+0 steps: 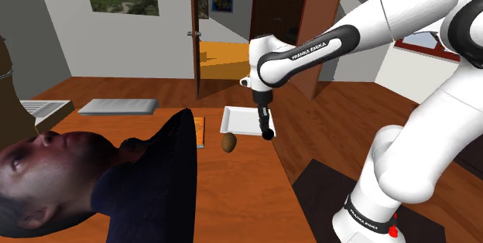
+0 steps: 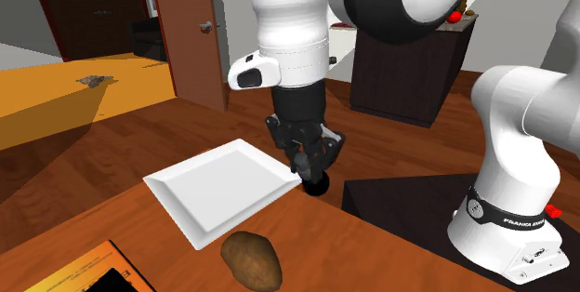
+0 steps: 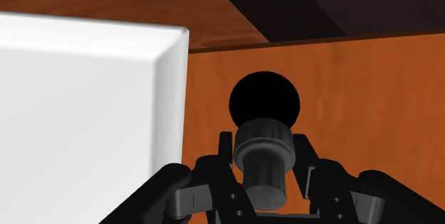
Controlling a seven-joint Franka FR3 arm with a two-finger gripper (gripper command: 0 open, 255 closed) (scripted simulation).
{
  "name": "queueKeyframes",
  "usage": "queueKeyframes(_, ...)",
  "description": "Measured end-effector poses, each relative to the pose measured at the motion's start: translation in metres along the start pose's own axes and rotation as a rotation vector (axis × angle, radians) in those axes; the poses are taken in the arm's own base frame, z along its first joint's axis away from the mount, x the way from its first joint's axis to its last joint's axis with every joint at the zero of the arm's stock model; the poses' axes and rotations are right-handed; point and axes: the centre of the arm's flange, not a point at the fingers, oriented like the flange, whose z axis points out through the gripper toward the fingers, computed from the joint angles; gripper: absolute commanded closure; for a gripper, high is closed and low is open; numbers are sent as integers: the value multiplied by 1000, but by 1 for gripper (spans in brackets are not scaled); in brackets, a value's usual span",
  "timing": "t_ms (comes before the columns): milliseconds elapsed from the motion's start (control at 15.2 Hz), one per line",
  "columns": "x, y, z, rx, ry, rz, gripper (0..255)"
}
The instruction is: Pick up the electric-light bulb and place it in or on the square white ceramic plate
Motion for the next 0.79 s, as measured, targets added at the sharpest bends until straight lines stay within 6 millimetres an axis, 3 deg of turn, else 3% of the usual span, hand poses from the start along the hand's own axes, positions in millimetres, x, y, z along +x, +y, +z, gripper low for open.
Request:
queueKeyframes(132,7,32,0,0,-1,1,255)
queueKeyframes(792,43,154,-9,0,-1,1,255)
